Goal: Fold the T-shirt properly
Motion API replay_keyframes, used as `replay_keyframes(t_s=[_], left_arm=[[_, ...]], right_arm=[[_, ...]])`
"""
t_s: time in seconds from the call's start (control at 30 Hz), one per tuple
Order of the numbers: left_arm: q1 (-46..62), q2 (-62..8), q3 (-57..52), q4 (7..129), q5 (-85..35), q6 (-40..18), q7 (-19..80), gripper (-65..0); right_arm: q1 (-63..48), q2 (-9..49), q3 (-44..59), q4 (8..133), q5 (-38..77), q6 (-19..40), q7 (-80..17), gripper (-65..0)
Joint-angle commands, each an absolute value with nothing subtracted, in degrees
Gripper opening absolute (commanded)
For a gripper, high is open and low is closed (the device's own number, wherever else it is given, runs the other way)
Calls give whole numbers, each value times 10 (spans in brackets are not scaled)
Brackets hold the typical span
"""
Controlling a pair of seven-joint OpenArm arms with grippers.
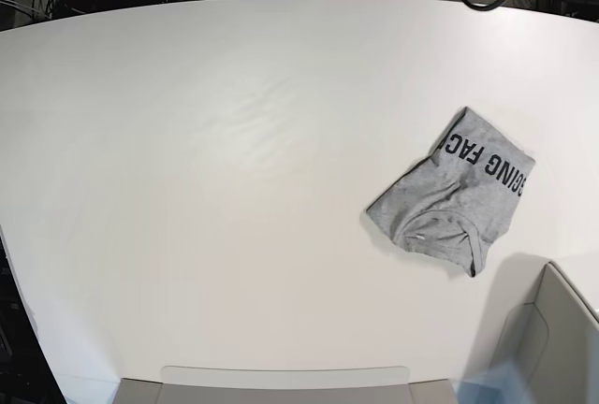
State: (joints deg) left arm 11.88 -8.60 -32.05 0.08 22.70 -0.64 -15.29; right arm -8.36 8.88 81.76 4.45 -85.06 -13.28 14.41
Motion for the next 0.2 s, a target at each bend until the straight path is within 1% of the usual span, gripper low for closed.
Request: replay_keyframes(t_s=[0.0,0.17], left_arm=[[123,-96,-323,0,224,2,-157,-591],[110,-95,-323,0,224,3,-153,-587]], right_arm=[[-90,88,820,44,-850,-138,142,-650],[-81,72,818,44,-850,-138,142,-650]])
